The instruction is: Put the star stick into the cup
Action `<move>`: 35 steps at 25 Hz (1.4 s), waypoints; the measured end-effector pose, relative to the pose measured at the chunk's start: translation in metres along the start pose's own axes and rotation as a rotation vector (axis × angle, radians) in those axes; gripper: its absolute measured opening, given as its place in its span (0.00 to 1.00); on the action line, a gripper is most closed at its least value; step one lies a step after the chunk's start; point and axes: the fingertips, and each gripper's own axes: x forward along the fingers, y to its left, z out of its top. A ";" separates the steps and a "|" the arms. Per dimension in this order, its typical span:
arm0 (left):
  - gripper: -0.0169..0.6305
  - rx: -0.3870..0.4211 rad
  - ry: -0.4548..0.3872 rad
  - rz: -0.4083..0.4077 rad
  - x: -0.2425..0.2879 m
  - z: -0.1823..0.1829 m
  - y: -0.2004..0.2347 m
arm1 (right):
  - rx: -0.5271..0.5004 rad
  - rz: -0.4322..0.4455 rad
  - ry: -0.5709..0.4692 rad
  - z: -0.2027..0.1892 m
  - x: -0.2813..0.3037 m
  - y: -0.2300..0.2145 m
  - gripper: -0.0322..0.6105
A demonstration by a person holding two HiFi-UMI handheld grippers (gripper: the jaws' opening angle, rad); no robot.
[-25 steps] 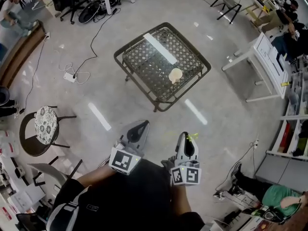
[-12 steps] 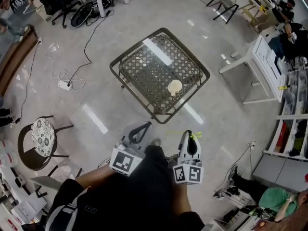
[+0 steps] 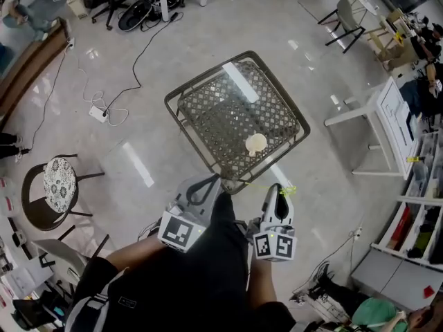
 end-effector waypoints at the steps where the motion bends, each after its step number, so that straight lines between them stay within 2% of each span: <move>1: 0.05 -0.004 -0.003 0.015 0.008 0.002 0.003 | -0.004 0.012 0.002 0.002 0.009 -0.004 0.07; 9: 0.05 -0.020 0.004 0.087 0.075 0.003 0.012 | -0.019 0.068 0.031 0.003 0.075 -0.052 0.07; 18: 0.05 -0.046 0.037 0.129 0.133 -0.006 0.016 | -0.025 0.093 0.104 -0.025 0.140 -0.097 0.07; 35: 0.05 -0.085 0.089 0.213 0.183 -0.031 0.029 | -0.050 0.153 0.292 -0.142 0.236 -0.135 0.07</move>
